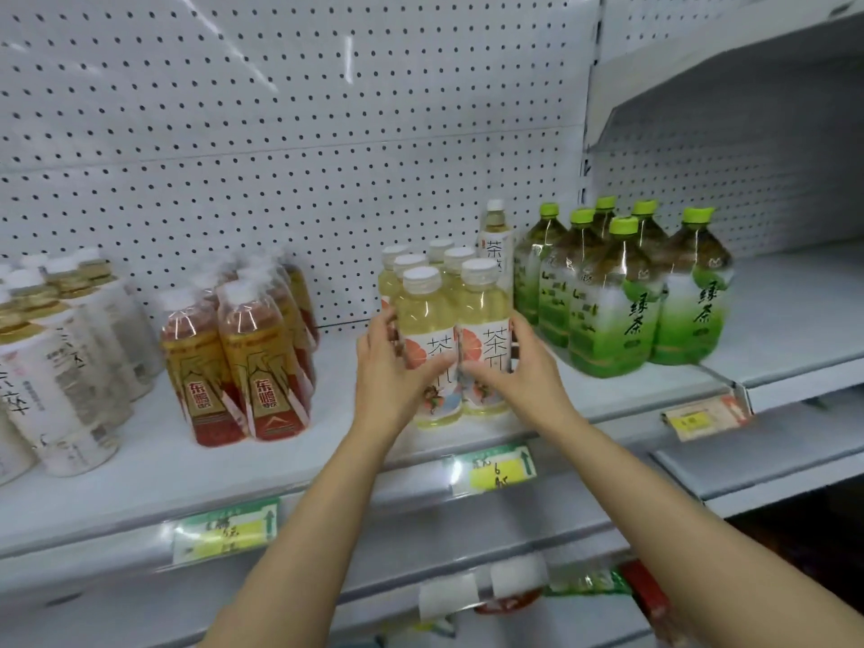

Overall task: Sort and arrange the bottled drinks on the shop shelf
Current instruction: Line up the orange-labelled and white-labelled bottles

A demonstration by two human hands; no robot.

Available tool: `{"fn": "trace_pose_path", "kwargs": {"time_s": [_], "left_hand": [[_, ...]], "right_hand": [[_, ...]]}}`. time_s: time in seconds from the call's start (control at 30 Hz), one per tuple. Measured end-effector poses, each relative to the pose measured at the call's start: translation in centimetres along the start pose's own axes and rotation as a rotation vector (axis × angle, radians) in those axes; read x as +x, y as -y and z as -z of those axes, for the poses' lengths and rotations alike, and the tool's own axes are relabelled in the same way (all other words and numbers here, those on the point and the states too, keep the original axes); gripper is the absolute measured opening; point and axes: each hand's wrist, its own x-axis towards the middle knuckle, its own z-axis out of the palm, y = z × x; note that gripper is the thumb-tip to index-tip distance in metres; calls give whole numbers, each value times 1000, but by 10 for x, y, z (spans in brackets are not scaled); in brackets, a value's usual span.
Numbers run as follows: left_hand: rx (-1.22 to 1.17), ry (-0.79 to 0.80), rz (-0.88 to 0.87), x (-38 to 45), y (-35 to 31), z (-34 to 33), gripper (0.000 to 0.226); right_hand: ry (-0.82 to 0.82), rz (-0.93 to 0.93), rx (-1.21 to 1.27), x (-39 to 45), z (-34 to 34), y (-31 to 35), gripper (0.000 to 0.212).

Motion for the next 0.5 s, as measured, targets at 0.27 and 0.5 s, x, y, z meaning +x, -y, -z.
{"fn": "trace_pose_path", "kwargs": {"time_s": [0.27, 0.5], "left_hand": [[-118, 20, 19, -10, -7, 5, 70], [-102, 57, 12, -15, -14, 13, 67]], "right_hand": [[41, 37, 66, -5, 9, -7, 88], [100, 9, 39, -4, 13, -6, 95]]}}
